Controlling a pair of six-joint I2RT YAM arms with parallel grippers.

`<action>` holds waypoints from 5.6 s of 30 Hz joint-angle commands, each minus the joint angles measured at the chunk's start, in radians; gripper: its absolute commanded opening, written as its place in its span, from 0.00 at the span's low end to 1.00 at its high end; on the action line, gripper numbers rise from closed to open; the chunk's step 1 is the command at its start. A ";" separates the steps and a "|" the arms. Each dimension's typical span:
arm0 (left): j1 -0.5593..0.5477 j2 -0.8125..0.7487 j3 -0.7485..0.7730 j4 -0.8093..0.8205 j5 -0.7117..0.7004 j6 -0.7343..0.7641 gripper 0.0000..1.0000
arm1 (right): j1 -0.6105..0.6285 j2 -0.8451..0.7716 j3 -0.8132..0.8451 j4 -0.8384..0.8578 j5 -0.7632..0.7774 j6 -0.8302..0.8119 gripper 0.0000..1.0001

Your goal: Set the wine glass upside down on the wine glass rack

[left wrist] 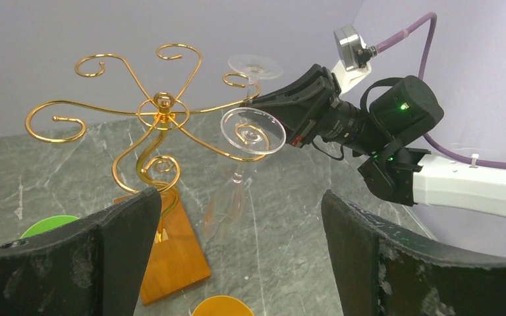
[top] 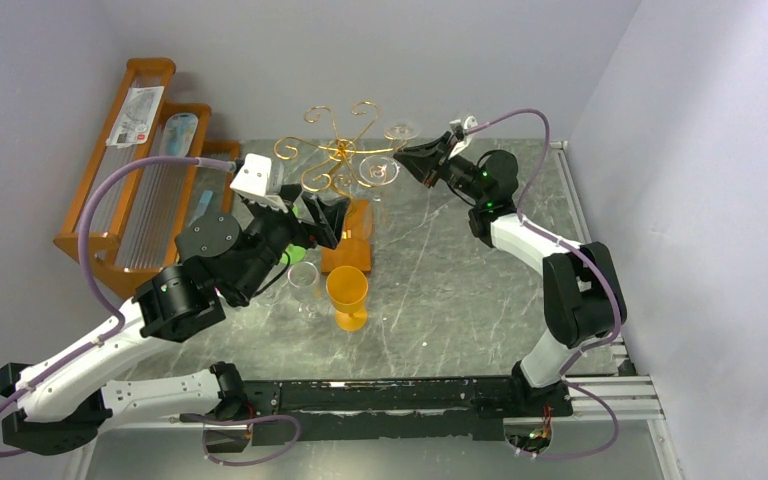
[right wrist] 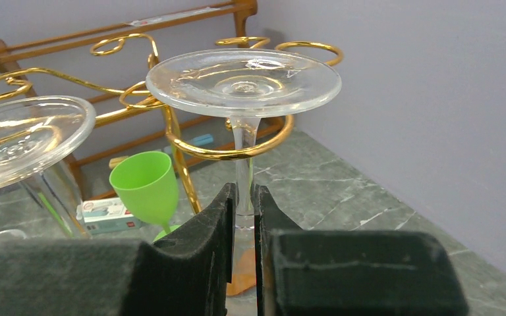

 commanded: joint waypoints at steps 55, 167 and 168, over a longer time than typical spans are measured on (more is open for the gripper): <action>-0.002 0.011 -0.082 -0.413 0.534 -0.219 0.58 | -0.008 -0.792 -0.273 -1.217 0.631 0.292 0.65; -0.174 0.097 -0.735 0.885 0.341 -0.093 0.14 | 0.364 -0.738 -0.589 -0.757 0.711 1.507 0.00; -0.174 0.094 -0.736 0.868 0.339 -0.103 0.16 | 0.365 -0.745 -0.589 -0.763 0.717 1.501 0.00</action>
